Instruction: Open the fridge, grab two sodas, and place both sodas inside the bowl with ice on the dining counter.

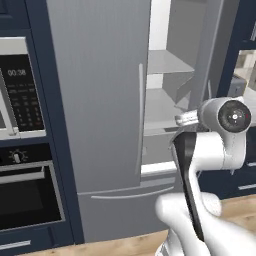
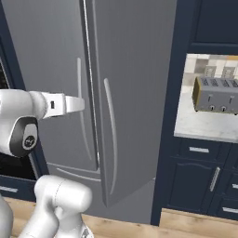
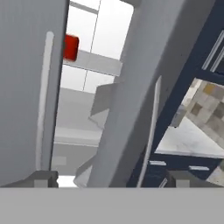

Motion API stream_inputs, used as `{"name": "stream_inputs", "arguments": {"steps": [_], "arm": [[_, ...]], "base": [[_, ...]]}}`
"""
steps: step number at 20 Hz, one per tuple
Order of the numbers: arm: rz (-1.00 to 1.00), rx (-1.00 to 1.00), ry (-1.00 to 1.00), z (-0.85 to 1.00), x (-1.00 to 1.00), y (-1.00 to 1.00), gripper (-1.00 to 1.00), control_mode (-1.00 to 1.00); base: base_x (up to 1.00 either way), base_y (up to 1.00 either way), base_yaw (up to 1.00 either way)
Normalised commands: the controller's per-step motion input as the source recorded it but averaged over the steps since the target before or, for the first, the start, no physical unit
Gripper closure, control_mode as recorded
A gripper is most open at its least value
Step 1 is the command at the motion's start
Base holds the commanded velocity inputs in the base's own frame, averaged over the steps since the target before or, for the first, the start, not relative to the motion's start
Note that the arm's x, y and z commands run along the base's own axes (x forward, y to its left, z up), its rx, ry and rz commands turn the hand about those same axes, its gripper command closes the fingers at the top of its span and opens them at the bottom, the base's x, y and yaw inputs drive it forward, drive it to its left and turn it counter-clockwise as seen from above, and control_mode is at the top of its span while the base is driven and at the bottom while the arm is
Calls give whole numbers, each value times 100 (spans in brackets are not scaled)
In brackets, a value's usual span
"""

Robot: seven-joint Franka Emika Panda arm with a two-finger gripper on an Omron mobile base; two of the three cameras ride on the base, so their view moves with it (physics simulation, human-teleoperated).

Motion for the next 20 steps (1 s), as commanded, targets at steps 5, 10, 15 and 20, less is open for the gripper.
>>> {"name": "stream_inputs", "arguments": {"steps": [5,10,15,20], "arm": [[-4,-18,4,25,49,95,-100,-100],[-2,-10,13,4,100,28,-100,-100],[-11,-14,15,1,100,-8,-100,-100],[-5,-10,12,0,100,-27,-100,-100]], "base": [[0,0,0],[0,0,0],[0,0,0],[0,0,0]]}}
